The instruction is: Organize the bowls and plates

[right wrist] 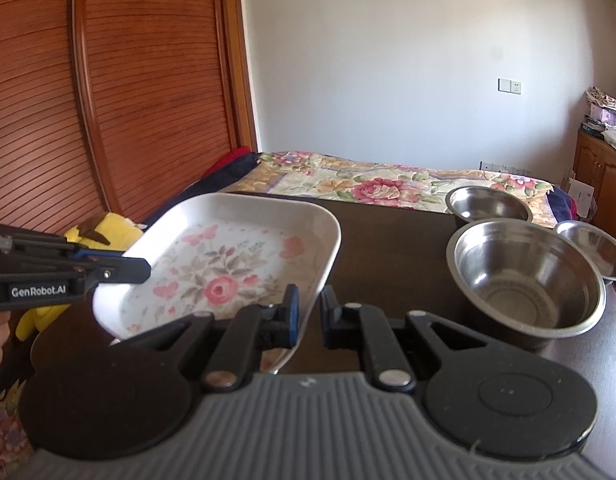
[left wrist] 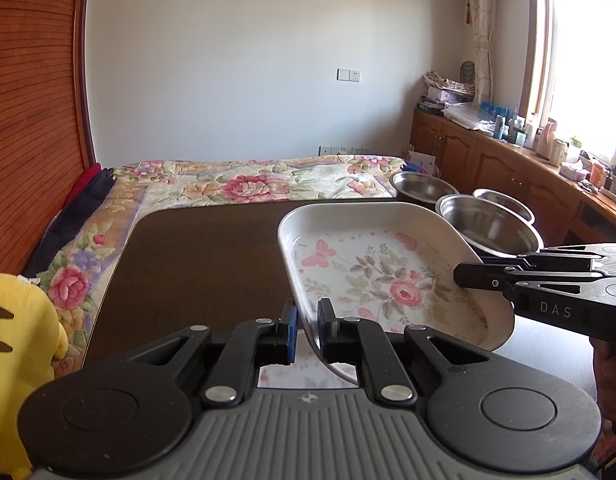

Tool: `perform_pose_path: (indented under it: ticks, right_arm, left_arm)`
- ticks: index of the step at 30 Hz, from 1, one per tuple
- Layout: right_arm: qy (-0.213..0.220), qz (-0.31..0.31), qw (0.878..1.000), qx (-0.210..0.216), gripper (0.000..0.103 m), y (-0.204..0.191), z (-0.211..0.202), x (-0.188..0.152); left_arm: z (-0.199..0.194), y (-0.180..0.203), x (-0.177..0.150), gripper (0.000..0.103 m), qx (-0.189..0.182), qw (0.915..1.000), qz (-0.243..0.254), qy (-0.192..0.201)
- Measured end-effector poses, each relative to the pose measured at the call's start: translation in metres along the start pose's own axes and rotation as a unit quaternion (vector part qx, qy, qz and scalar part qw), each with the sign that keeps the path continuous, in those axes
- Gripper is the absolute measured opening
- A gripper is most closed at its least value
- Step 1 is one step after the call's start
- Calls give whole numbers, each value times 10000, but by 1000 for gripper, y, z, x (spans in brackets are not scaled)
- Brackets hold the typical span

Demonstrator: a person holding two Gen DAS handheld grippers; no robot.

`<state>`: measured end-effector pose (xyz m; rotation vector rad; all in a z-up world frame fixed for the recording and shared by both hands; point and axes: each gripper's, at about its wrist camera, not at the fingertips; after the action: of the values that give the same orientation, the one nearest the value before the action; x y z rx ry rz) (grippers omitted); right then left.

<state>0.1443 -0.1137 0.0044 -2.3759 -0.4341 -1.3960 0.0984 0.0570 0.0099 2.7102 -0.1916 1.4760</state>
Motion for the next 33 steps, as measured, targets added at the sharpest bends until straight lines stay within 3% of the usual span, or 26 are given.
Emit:
perform_pose_path:
  ticks: [20, 33]
  right_arm:
    - [-222, -41, 9995, 224, 13, -20, -5, -31]
    - [-318, -89, 9989, 339, 13, -24, -7, -41]
  left_arm:
    - [-7, -12, -40, 11, -48, 9995, -181, -267]
    - [-3, -18, -50, 11, -73, 9987, -265, -424]
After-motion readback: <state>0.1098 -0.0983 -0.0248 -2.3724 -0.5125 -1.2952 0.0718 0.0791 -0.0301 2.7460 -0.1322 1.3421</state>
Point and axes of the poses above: each gripper's, at about its wrist camera, not at the fingertips, and z roughly the way its jaws point, y to its right, x to its top, and after that the axes turned 7 degrees about x, right-handed
